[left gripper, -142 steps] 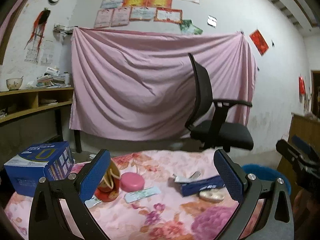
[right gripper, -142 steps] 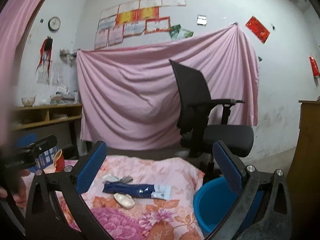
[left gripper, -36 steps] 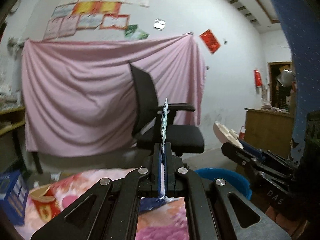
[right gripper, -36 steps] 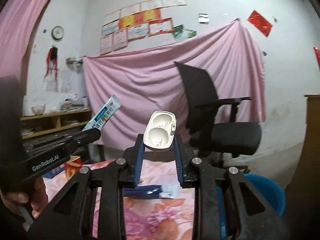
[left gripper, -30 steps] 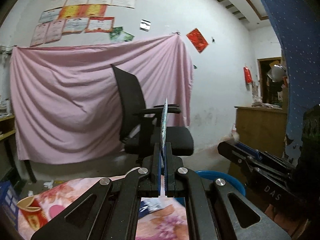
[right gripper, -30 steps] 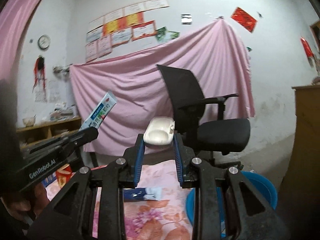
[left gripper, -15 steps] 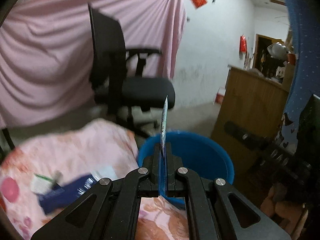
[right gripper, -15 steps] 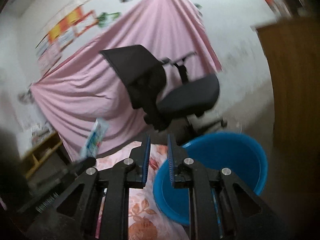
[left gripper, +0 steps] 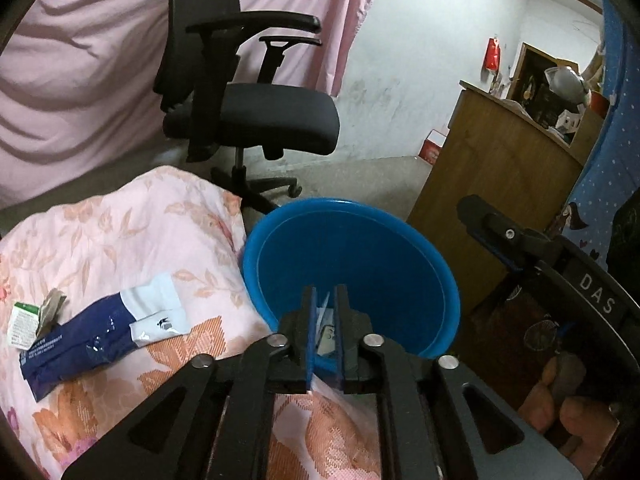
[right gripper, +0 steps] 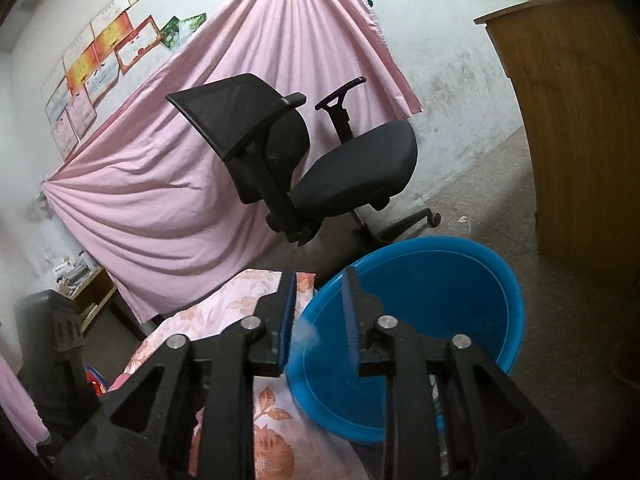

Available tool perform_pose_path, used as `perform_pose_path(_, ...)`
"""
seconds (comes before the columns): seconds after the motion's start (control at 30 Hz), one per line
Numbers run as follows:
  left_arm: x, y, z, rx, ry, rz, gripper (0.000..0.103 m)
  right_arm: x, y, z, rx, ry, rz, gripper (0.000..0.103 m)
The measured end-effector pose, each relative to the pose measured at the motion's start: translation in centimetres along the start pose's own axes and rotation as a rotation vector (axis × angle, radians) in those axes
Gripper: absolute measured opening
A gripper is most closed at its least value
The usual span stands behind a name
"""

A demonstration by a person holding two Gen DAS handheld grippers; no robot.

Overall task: Collect trash
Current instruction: 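Carry both items over the blue basin and open both tools, then move both tools back over the remaining items on the bed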

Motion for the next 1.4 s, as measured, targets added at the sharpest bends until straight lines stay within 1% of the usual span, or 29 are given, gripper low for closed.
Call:
perform_pose_path(0.07, -0.3, 0.4, 0.2, 0.008, 0.012, -0.007, 0.017, 0.1, 0.0, 0.0, -0.001, -0.001, 0.002, 0.062)
perform_pose_path(0.13, -0.7, 0.9, 0.3, 0.023, 0.026, -0.015, 0.026, 0.1, 0.0, 0.0, -0.002, 0.001, 0.004, 0.065)
perform_pose_path(0.17, -0.9, 1.3, 0.3, 0.035, 0.03, -0.021, 0.028, 0.1, 0.0, 0.0, -0.001, 0.002, 0.004, 0.067)
perform_pose_path(0.2, -1.1, 1.7, 0.3, 0.05, 0.032, -0.028, 0.032, 0.1, 0.0, 0.0, 0.0, 0.007, 0.006, 0.069)
perform_pose_path(0.3, -1.7, 3.3, 0.5, 0.095, 0.037, -0.054, 0.035, -0.3, 0.1, 0.1, 0.007, 0.028, 0.007, 0.075)
perform_pose_path(0.37, -2.5, 4.6, 0.6, 0.126, 0.054, -0.074, 0.04, -0.6, 0.2, 0.1, 0.015, 0.049, 0.006, 0.079)
perform_pose_path(0.43, -3.3, 5.9, 0.6, 0.165, 0.075, -0.098, 0.051, -1.1, 0.4, 0.2, 0.027, 0.068, 0.004, 0.083)
perform_pose_path(0.53, -4.6, 8.2, 0.5, 0.234, 0.105, -0.143, 0.06, -2.0, 0.6, 0.2, 0.045, 0.09, -0.014, 0.091)
perform_pose_path(0.57, -4.9, 8.7, 0.5, 0.25, 0.111, -0.153, 0.062, -2.3, 0.7, 0.1, 0.052, 0.098, -0.021, 0.095)
perform_pose_path(0.6, -5.4, 9.6, 0.5, 0.275, 0.121, -0.175, 0.071, -2.5, 0.8, 0.1, 0.057, 0.104, -0.028, 0.1)
perform_pose_path(0.63, -5.9, 10.3, 0.5, 0.299, 0.131, -0.196, 0.082, -3.0, 0.9, 0.1, 0.067, 0.115, -0.036, 0.102)
perform_pose_path(0.73, -6.9, 12.3, 0.5, 0.382, 0.16, -0.253, 0.097, -4.4, 1.5, -0.1, 0.108, 0.148, -0.061, 0.103)
perform_pose_path(0.8, -7.7, 13.4, 0.6, 0.428, 0.172, -0.294, 0.101, -5.3, 1.9, 0.0, 0.134, 0.172, -0.074, 0.103)
perform_pose_path(0.9, -8.7, 15.2, 0.8, 0.476, 0.176, -0.347, 0.101, -6.9, 2.5, 0.2, 0.184, 0.213, -0.096, 0.103)
perform_pose_path(1.03, -9.9, 17.3, 1.7, 0.533, 0.173, -0.392, 0.101, -9.1, 2.9, 0.5, 0.21, 0.265, -0.139, 0.103)
perform_pose_path(1.17, -10.8, 19.1, 2.7, 0.575, 0.171, -0.427, 0.101, -11.3, 3.4, 1.0, 0.24, 0.323, -0.171, 0.103)
perform_pose_path(1.4, -12.6, 22.0, 4.5, 0.616, 0.18, -0.473, 0.101, -14.6, 4.1, 2.3, 0.287, 0.42, -0.215, 0.103)
Point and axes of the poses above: each gripper's, at about its wrist camera, not at the fingertips, and y roughly against the way its jaws point, x to its right, z to its underside, the point moved 3 cm from there along -y, roughly the way its jaws point, and after that the axes turned 3 degrees about x, right-handed, at the moved point
